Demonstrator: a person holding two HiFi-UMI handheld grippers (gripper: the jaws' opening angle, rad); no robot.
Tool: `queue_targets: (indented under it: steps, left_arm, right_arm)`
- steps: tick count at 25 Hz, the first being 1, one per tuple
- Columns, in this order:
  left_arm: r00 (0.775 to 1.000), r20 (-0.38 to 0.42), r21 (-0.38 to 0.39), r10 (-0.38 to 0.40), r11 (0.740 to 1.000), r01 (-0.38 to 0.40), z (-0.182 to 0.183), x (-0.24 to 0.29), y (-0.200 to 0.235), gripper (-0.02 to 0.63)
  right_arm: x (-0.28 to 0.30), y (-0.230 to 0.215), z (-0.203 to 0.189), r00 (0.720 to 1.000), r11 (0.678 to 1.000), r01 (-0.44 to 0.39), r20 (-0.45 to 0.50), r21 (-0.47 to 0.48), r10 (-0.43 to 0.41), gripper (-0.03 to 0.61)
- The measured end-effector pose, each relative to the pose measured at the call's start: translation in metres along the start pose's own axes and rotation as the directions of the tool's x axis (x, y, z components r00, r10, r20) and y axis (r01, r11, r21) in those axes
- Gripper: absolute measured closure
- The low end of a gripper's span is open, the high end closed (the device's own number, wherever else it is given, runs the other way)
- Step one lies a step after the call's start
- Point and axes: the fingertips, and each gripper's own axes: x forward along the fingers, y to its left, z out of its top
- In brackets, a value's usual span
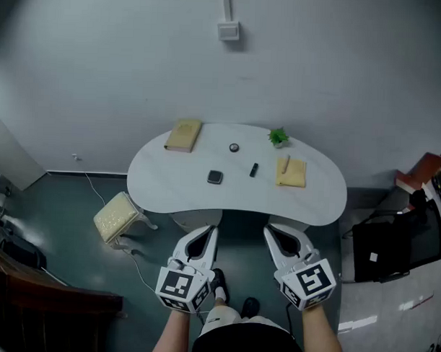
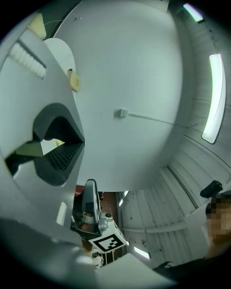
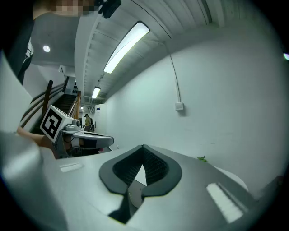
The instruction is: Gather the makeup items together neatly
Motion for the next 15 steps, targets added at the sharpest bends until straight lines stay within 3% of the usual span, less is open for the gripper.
queue_targets:
  steps: [9,15]
  left_arm:
    - [1.0,0.004,0.003,0.001,1.0,-0.001,0.002,-0.008,-0.016,0.614]
    - [1.0,-0.009,-0.001,-0.002,1.0,0.002,-0.002,-0.01,-0.017,0.614]
  right_arm:
    - [-0.017,0.007,-0.002,1.0,0.999,-0.016,0.001,-0.034,0.016,0.569]
    - [-0.015,0.018,-0.002,0.998,0.998,-0.06,0.01,-0.008,0.06,0.569]
